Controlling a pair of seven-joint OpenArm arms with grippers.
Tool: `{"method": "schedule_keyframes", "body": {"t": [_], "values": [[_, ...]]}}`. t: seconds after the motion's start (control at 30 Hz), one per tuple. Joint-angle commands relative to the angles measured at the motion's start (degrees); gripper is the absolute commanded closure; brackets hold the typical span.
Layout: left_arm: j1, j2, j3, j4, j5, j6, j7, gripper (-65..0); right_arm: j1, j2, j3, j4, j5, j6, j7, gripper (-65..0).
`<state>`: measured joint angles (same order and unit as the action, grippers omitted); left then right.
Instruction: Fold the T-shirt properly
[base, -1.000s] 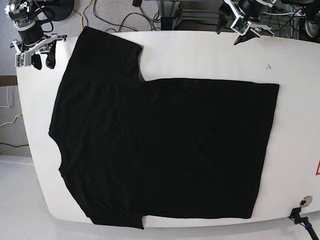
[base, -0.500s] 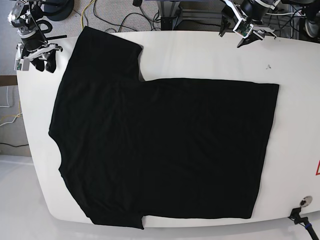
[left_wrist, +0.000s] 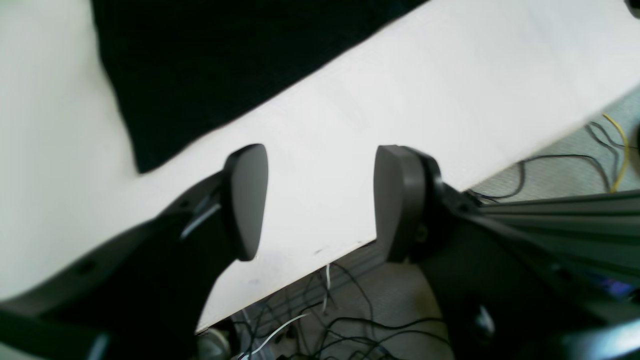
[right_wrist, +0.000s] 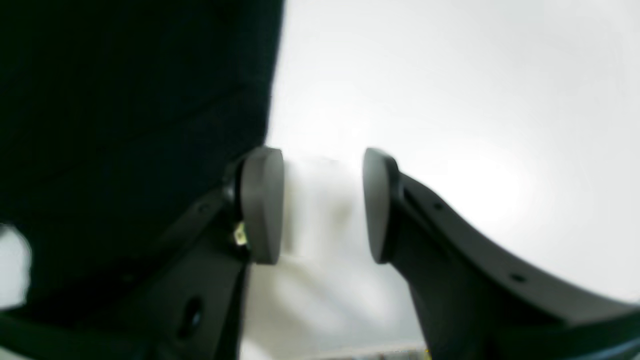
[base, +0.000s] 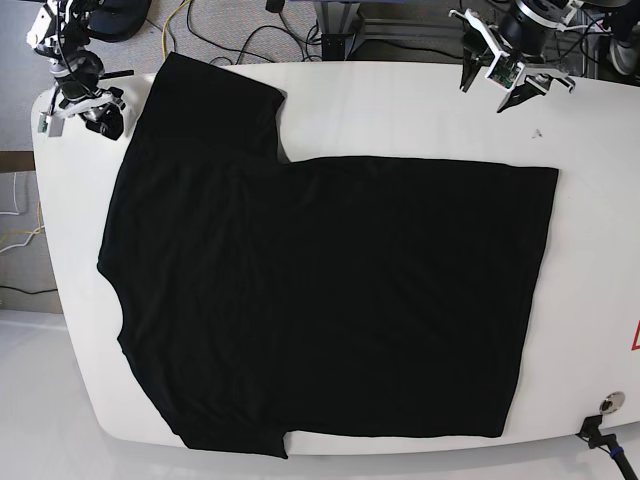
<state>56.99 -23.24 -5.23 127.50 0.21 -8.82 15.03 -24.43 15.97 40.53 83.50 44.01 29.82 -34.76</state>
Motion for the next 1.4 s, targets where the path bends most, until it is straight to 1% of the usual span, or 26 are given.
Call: {"method": "schedule_keyframes", "body": {"t": [0.0, 0.2, 0.27, 0.3, 0.33, 0.4, 0.5, 0.57, 0.67, 0.77, 0.87, 0.9, 0.93, 1.07, 1.1, 1.13, 1.27, 1.3, 1.37], "values": [[0.17, -0.40, -1.04, 1.33, 0.44, 0.55, -0.75, -31.3, 0.37, 1.19, 0.34, -0.33, 2.81, 1.02, 0.78, -24.5], [-1.65, -0.82, -4.16, 1.33, 0.51, 0.70, 1.25, -31.6, 1.82, 1.08, 0.29, -2.09, 10.48, 3.18, -2.46, -24.2], [-2.35, -0.92, -4.77, 1.37, 0.65, 0.94, 1.32, -31.4, 2.20, 1.01, 0.22, -2.15, 12.18, 3.76, -3.40, -23.7], [-2.82, -0.73, -4.94, 1.49, 0.24, 0.60, 0.92, -31.7, 1.61, 0.87, -1.51, -3.31, 11.09, 3.13, -5.92, -25.0], [-2.70, -0.64, -4.88, 1.62, 0.10, 0.90, 1.30, -31.5, 1.74, 0.84, -2.73, -3.95, 11.89, 3.08, -7.25, -25.2], [-2.92, -0.75, -4.89, 1.50, 0.14, 0.78, 1.39, -31.5, 1.77, 0.97, -4.71, -4.81, 12.68, 3.74, -10.21, -25.1], [-2.76, -0.57, -4.92, 1.65, 0.02, 0.94, 1.66, -31.6, 1.56, 0.37, -5.17, -5.05, 13.00, 5.23, -12.54, -24.9], [-2.72, -0.62, -4.88, 1.51, 0.05, 0.89, 1.56, -31.6, 1.18, -0.46, -5.12, -5.08, 13.09, 6.56, -12.86, -24.9], [-2.74, -0.61, -4.78, 1.78, 0.26, 0.95, 1.35, -31.8, 0.56, -2.35, -5.33, -5.11, 13.23, 7.65, -12.65, -25.1], [-2.77, -0.55, -4.85, 1.75, 0.21, 0.69, 1.49, -31.9, 0.55, -4.69, -5.99, -4.98, 12.26, 8.01, -12.41, -25.5], [-3.17, -0.40, -4.86, 1.77, 0.12, 0.76, 1.88, -31.8, 0.39, -6.31, -6.57, -5.18, 10.19, 8.05, -12.27, -24.9], [-3.18, -0.38, -4.78, 1.76, -0.12, 0.76, 2.07, -31.8, 0.58, -6.61, -6.69, -5.09, 9.75, 8.06, -12.38, -23.6], [-3.35, -0.36, -4.95, 1.75, 0.14, 0.70, 2.09, -31.9, 0.31, -6.81, -7.00, -5.26, 9.48, 8.14, -12.41, -20.8], [-4.17, -0.02, -4.97, 1.85, -0.45, 1.02, 3.12, -32.0, 0.51, -6.99, -8.06, -5.62, 8.97, 8.51, -14.17, -1.4], [-4.39, 0.03, -5.04, 1.84, -0.74, 0.93, 3.47, -32.4, 0.44, -7.08, -8.25, -5.59, 8.85, 8.83, -14.92, 0.0], [-4.65, -0.06, -5.22, 1.61, -1.50, 0.94, 3.77, -32.7, 0.60, -7.15, -8.48, -5.61, 8.38, 9.07, -15.41, 0.0], [-7.89, -0.75, -5.92, -0.03, -7.28, 1.13, 6.11, -34.0, 0.65, -7.21, -8.68, -4.98, 6.79, 9.60, -14.90, 0.0], [-8.85, -0.13, -6.62, -0.77, -8.32, 0.51, 6.48, -32.9, 0.56, -5.50, -7.41, -4.30, 6.51, 10.18, -13.07, 0.0], [-12.70, 0.41, -10.09, -4.06, -11.26, -0.28, 8.97, -32.8, 0.54, -5.58, -7.19, -4.07, 6.30, 10.18, -14.13, 0.0]]}}
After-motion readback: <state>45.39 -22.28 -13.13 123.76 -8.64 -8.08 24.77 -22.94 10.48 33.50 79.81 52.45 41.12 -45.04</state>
